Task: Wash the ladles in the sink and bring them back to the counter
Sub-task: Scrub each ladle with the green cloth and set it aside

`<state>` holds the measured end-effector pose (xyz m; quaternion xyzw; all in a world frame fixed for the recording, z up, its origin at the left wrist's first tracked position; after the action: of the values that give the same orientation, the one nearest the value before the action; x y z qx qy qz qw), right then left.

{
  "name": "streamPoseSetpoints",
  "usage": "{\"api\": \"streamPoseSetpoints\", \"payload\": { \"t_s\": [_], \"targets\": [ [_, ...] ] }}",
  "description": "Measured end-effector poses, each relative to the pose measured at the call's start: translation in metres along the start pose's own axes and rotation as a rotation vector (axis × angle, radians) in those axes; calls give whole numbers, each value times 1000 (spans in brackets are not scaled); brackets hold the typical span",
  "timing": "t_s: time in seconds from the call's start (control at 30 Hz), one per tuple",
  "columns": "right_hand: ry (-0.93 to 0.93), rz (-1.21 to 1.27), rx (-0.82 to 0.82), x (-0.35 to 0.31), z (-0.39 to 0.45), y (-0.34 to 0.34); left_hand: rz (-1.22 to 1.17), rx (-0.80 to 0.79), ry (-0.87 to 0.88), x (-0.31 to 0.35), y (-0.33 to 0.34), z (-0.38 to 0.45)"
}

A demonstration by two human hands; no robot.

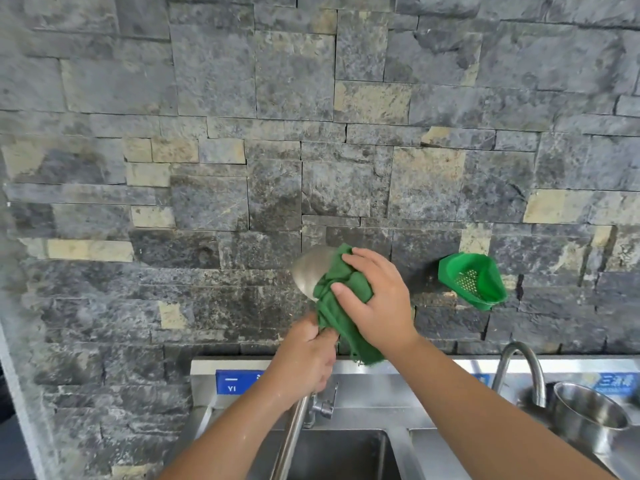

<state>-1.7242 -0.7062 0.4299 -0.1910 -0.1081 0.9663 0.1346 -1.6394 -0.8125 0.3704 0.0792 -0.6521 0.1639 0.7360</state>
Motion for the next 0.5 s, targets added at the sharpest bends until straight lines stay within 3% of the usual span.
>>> {"api": "streamPoseSetpoints", "payload": {
  "t_s": [0.1,0.27,0.33,0.4,0.5],
  "targets": [
    [260,211,82,15,-4,-4,57,-70,-30,-5,0,-6],
    [784,428,11,29,-8,-8,212,-180,5,-17,-4,-11],
    [703,329,39,16,-13,-17,182,-184,-3,-17,-3,-6],
    [463,159,100,-8,-26,-23,148,-183,-25,-14,2,-1],
    [314,-14,36,-28,-52,-9,233,-111,27,-25,1,16]
  ]
}}
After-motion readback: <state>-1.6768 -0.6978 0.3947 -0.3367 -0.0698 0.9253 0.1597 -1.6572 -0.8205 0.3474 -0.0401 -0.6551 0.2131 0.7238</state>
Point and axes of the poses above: each hand's wrist, its own z-axis towards the middle knuckle, its own y-axis out of the palm, x = y × z, the point moved 4 cm from there along z, towards the middle knuckle, and after that the axes turned 6 degrees about x, right-handed, at the moved point
